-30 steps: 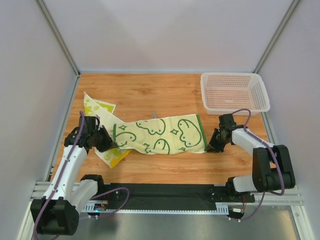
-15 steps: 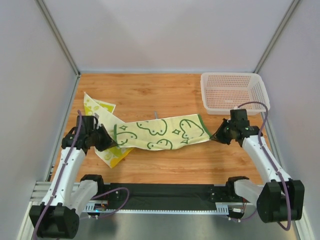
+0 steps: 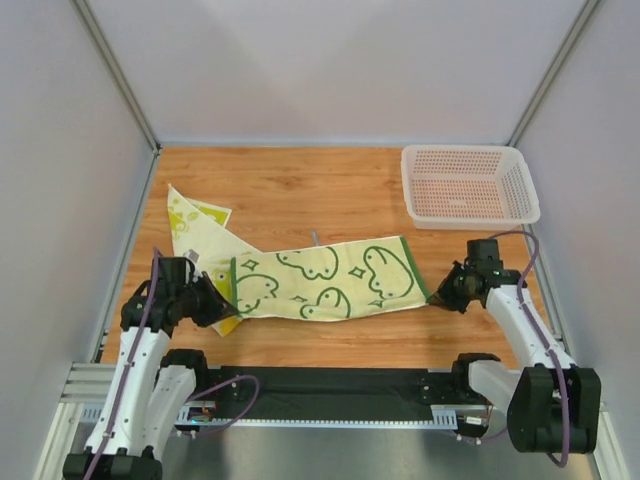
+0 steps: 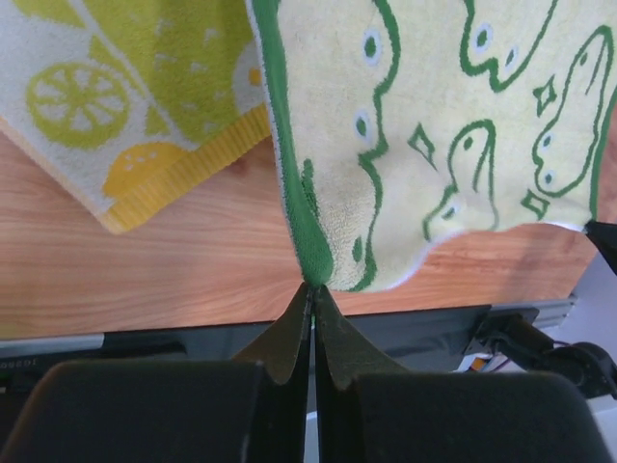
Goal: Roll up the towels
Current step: Flatten the towel, then fold the towel
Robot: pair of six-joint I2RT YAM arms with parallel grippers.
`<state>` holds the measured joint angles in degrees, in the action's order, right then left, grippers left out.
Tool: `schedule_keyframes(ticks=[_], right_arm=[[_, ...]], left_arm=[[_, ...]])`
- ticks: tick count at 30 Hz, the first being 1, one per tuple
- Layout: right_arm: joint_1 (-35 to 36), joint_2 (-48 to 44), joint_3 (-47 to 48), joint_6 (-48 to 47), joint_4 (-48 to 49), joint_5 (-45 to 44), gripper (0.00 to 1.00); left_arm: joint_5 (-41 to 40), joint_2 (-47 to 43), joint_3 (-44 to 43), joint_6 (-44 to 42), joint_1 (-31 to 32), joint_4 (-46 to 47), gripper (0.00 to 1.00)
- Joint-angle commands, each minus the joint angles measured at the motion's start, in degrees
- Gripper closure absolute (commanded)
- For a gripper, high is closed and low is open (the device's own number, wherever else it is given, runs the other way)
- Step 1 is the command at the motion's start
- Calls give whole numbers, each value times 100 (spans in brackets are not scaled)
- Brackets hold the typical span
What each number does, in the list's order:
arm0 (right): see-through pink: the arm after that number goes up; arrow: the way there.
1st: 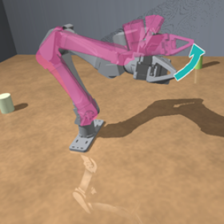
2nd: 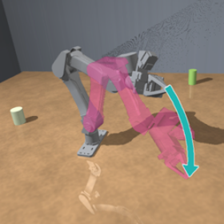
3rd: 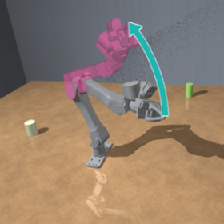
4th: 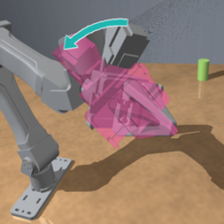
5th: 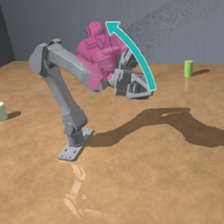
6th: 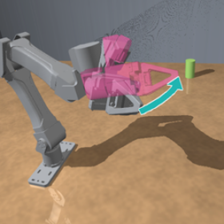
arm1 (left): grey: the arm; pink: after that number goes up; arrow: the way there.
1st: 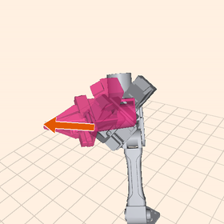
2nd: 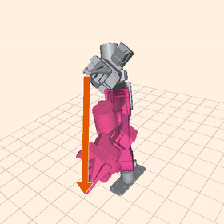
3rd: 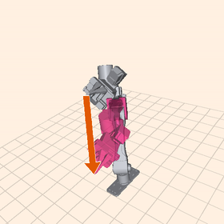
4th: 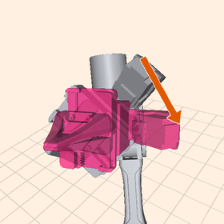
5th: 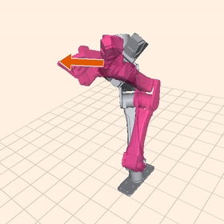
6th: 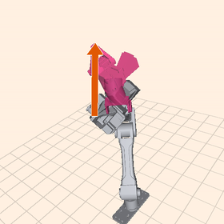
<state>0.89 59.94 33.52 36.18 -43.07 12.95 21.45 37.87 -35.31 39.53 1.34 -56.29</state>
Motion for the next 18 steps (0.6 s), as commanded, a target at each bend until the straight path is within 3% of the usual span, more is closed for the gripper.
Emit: schedule_keyframes(ticks=[1,5,14,18], right_arm=[[-675,-211,-56,3,27,242,100],[-765,-211,-47,-94,-61,331,100],[-739,-70,-65,-138,176,604,100],[-336,-97,382,-173,-78,393,100]], left_arm=[[-246,-201,-186,20,-38,-601,96],[-422,-245,-240,-235,-38,-927,96],[-10,-201,-178,-262,-38,-664,100],[403,-96,-274,-182,-38,-576,100]])
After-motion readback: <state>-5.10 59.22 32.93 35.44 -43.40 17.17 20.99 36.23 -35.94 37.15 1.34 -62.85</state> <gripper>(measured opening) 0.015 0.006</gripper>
